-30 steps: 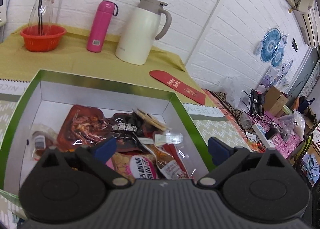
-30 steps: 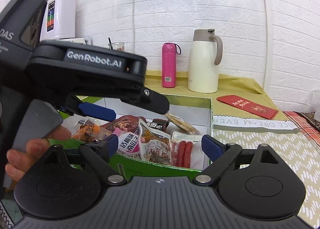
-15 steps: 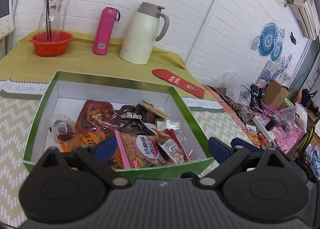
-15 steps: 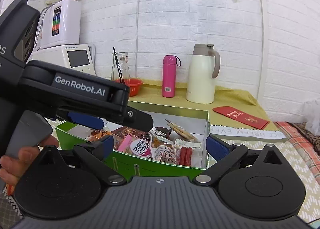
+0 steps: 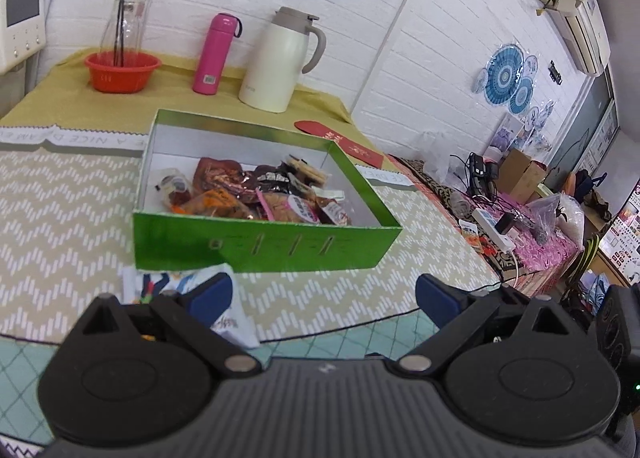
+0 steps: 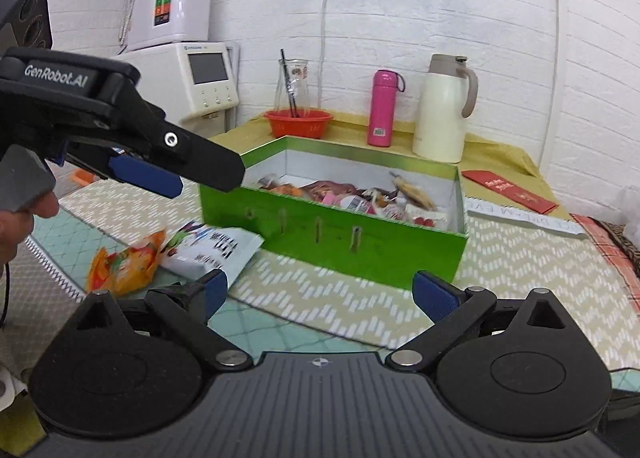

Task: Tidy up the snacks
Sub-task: 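Move both tools back to the orange-and-green snack bag on the table, then grasp the orange-and-green snack bag with the right gripper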

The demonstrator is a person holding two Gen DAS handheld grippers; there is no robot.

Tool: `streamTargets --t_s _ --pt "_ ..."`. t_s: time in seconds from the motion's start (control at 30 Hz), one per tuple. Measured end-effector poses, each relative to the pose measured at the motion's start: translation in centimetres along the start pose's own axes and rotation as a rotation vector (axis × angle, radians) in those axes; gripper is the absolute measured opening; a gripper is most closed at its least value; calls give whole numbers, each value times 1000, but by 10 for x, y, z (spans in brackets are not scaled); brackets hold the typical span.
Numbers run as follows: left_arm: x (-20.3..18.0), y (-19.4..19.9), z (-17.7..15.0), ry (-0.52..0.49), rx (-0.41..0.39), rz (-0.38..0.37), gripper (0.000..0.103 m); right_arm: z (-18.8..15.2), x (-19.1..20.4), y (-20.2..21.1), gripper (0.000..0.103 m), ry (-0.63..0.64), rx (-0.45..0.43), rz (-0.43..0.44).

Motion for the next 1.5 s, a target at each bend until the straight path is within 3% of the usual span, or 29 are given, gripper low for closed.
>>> streamTargets --t_s 0.2,0.4,0.57,0.77,0.8,0.9,0.97,1.03,1.07,1.13,1.3,1.5 --pt "30 45 -36 85 -25 36 96 -21 34 -2 103 64 59 74" --pt "64 71 -52 164 -36 97 96 -21 56 -17 103 -1 89 182" --pt "87 67 -49 159 -37 113 96 -20 81 -29 103 -67 106 269" --pt "112 50 -35 128 -17 93 95 -19 104 -47 103 -135 125 296" --pt "117 48 -34 136 -7 82 93 -19 106 -51 103 -152 127 297" --pt "127 38 -32 147 38 33 58 -19 112 -60 103 -181 134 292" --pt "133 33 -34 162 59 31 58 -21 114 -66 93 -203 147 293" --pt "134 29 -37 154 75 33 58 -22 114 -68 72 -201 143 281" --pt "134 28 -39 152 85 29 58 -22 113 -68 67 -196 144 272" --pt "129 29 -44 147 98 9 51 -22 105 -67 55 -214 145 261" --pt "105 31 -56 143 126 -70 47 -27 85 -52 48 -223 138 225" --pt "81 20 -66 142 152 -118 47 -34 68 -26 54 -168 118 181"
Point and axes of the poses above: each gripper's, at about its wrist camera, not at the fingertips, and y roughly against the way its jaws point, x to its left, z to its top, the point moved 1 cm from there along -y, roughly the way its jaws point, and after that the axes turned 14 degrees about -x, right-handed, at the moved point
